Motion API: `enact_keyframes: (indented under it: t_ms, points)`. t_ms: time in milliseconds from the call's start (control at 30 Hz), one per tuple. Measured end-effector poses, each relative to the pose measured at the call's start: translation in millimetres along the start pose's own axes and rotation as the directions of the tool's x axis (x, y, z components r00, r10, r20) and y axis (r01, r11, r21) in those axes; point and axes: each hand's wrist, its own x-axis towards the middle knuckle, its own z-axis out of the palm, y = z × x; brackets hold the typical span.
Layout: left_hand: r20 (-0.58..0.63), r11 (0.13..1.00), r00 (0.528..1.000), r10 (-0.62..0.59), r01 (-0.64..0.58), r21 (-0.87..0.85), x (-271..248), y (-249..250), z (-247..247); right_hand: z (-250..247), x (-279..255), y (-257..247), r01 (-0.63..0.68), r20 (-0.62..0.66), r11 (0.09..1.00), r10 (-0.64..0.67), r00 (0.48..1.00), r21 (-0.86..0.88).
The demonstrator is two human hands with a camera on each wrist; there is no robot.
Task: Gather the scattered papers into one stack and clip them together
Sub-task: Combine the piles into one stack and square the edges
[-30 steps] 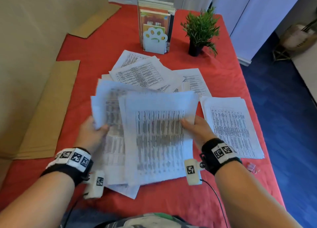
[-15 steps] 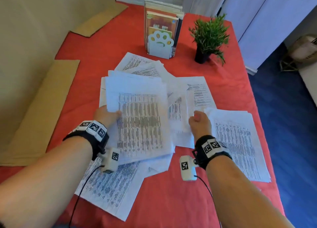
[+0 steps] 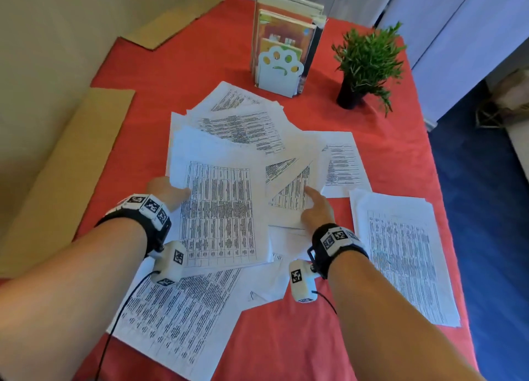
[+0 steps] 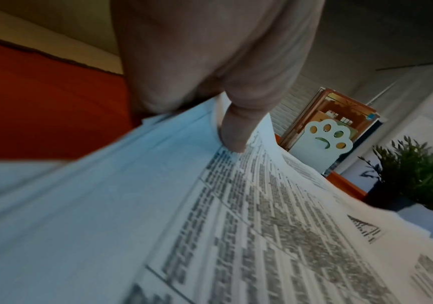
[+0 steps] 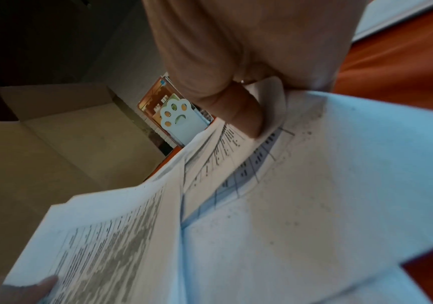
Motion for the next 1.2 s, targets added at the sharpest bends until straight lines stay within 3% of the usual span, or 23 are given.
enact_keyframes:
  t_ms: [233, 433, 533, 633, 700, 767, 833, 867, 933, 1033, 1100, 1200]
  points:
    - [0.031, 0.987, 0.995, 0.093, -0.088, -0.137, -33.4, -34.9, 16.2, 2.3, -42.1, 13.4, 0.035, 0.095, 0.999, -0.033, 0.995, -0.022]
    - [0.108, 0.962, 0.994, -0.005, 0.034, -0.272, -74.4, -72.1, 37.1, 6.9, -80.3, 33.7, 0.024, 0.164, 0.998, -0.015, 0.986, -0.052]
    - [-0.059, 0.975, 0.997, -0.051, 0.037, -0.221, -90.8, -74.6, 37.1, 9.6, -89.3, 33.6, -0.019, 0.103, 0.974, 0.043, 0.994, -0.227]
    - [-0.27, 0.99, 0.963, -0.002, -0.036, -0.134, -99.0, -67.6, 24.0, 14.3, -95.9, 20.4, 0.06, -0.047, 0.88, -0.093, 0.995, -0.471]
    - [-0.304, 0.977, 0.948, 0.096, -0.148, -0.153, -100.0, -59.1, 13.6, 17.1, -98.4, 9.3, 0.174, -0.014, 0.89, -0.199, 0.98, -0.42]
    - [-0.286, 0.941, 0.936, 0.204, -0.268, -0.205, -101.8, -45.5, 2.6, 20.1, -99.4, 1.4, 0.241, 0.137, 0.947, -0.216, 0.967, -0.212]
    - [-0.216, 0.917, 0.936, 0.278, -0.326, -0.229, -99.1, -30.1, -6.4, 24.7, -100.3, -3.0, 0.18, 0.227, 0.967, -0.219, 0.949, 0.18]
    - [-0.177, 0.904, 0.938, 0.296, -0.335, -0.265, -94.9, -23.9, -9.3, 26.0, -100.1, -3.2, 0.14, 0.207, 0.937, -0.214, 0.955, 0.32]
    - [-0.104, 0.878, 0.948, 0.3, -0.317, -0.359, -83.6, -12.3, -10.5, 27.2, -94.1, 1.5, 0.09, 0.134, 0.891, -0.165, 0.977, 0.444]
    - [-0.012, 0.843, 0.948, 0.318, -0.289, -0.454, -66.4, 3.8, -1.2, 26.5, -82.9, 17.6, -0.029, 0.113, 0.873, -0.029, 0.993, 0.487]
    - [0.048, 0.88, 0.929, 0.366, -0.329, -0.342, -51.8, 8.8, 11.1, 20.3, -78.1, 30.2, -0.07, 0.031, 0.904, 0.063, 0.998, 0.422]
    - [0.108, 0.926, 0.935, 0.339, -0.352, 0.136, -22.7, -4.2, 29.9, 3.4, -75.7, 46.5, -0.088, -0.081, 0.933, 0.123, 0.989, 0.349]
